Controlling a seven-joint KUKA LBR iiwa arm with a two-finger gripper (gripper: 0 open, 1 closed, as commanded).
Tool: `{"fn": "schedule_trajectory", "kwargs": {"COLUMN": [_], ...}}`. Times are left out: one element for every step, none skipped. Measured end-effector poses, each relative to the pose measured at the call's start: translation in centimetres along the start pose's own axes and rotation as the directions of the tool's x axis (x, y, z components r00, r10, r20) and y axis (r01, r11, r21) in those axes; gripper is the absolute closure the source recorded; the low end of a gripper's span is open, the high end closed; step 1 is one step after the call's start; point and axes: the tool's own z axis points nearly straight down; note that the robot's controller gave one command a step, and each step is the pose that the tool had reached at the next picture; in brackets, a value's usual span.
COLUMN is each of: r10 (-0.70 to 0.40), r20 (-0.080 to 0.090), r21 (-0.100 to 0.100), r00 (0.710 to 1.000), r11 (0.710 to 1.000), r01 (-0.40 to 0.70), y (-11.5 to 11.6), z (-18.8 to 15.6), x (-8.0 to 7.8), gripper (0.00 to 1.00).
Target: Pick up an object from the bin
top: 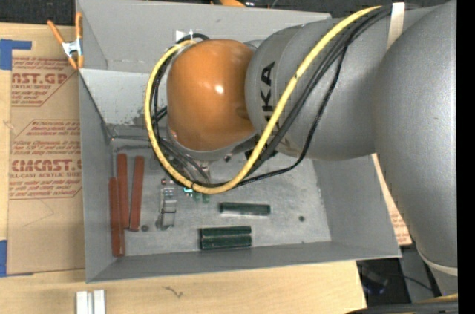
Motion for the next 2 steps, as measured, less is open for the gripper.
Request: {"fn": "schedule_trajectory", "kwargs": {"r10": [-0.346,-0.201], "r20": [0.015,0.008], "r21": [0.003,0.001], "r00": [0.938,0.980], "r11": [0.938,0.980], "r01": [0.346,0.201], "y": [-11.3,-15.5], "z": [12.6,9.5], "x": [1.3,1.4], "gripper": [0.00,0.00]}}
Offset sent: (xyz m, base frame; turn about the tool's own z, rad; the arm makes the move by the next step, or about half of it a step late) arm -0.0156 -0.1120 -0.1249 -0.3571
